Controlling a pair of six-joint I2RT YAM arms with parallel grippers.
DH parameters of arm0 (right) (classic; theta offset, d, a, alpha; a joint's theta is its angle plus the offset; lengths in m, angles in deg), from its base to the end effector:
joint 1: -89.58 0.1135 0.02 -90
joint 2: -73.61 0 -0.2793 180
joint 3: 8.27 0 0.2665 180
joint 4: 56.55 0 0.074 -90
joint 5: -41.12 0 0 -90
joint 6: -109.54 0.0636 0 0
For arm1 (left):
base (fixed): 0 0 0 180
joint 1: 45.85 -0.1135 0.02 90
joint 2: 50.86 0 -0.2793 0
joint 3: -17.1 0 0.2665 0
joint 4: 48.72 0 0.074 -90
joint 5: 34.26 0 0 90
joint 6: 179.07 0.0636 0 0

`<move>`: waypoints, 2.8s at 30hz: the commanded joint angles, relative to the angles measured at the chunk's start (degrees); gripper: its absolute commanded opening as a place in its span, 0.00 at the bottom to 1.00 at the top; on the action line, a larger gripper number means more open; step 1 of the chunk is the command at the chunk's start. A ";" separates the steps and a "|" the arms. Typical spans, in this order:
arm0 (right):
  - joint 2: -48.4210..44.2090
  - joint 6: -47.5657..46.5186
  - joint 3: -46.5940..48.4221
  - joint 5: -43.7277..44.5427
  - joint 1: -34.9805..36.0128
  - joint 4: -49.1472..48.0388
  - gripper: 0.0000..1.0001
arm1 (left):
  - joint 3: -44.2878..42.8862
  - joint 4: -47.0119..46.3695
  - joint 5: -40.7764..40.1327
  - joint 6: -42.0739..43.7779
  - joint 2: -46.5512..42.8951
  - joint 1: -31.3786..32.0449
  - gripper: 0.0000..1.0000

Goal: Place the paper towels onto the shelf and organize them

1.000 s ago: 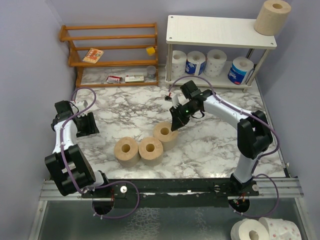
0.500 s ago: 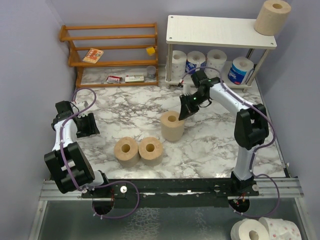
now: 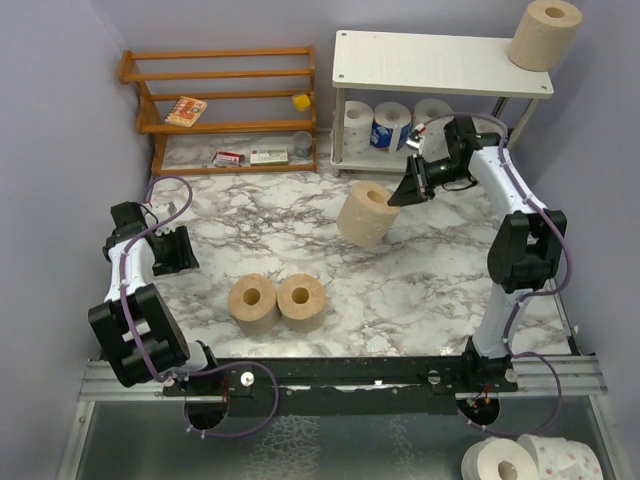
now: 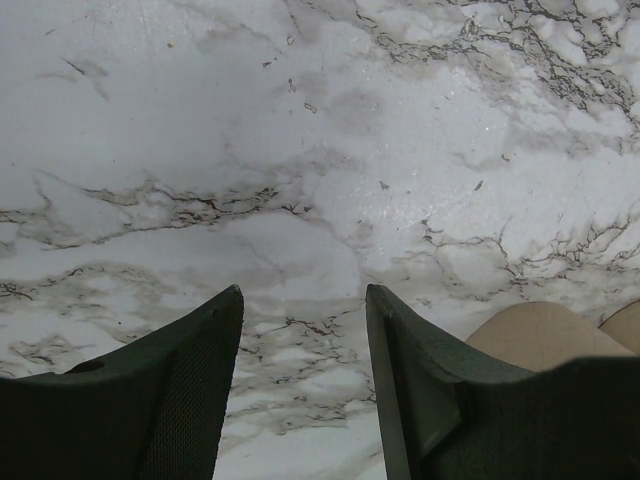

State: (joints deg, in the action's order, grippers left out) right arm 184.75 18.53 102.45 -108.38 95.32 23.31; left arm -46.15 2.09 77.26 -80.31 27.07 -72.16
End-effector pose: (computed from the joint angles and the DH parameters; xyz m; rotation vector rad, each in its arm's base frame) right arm 0.3977 0.0950 0.2673 -0.2824 2.6174 1.5108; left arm 0.2565 0.1008 0.1979 -0.2916 2.5946 -0.3020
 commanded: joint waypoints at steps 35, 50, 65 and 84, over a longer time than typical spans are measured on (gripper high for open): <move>-7.32 33.71 32.62 17.02 -19.85 -45.76 0.01 | -1.26 -0.18 2.17 1.39 -0.36 -1.86 0.55; -4.22 38.31 29.83 17.79 -22.26 -49.29 0.01 | -1.20 -0.10 2.06 1.37 -0.30 -2.47 0.55; -4.72 33.46 29.62 27.92 -22.35 -46.45 0.01 | -1.48 0.00 2.14 1.32 0.92 -2.60 0.55; -4.35 27.72 29.85 32.77 -22.35 -45.56 0.15 | -1.49 0.06 1.95 1.28 0.76 -2.86 0.55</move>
State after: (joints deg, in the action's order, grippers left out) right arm 180.40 47.75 131.41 -77.63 73.07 -20.21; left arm -46.15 2.12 77.60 -79.88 27.75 -74.30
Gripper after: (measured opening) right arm 0.156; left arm 0.545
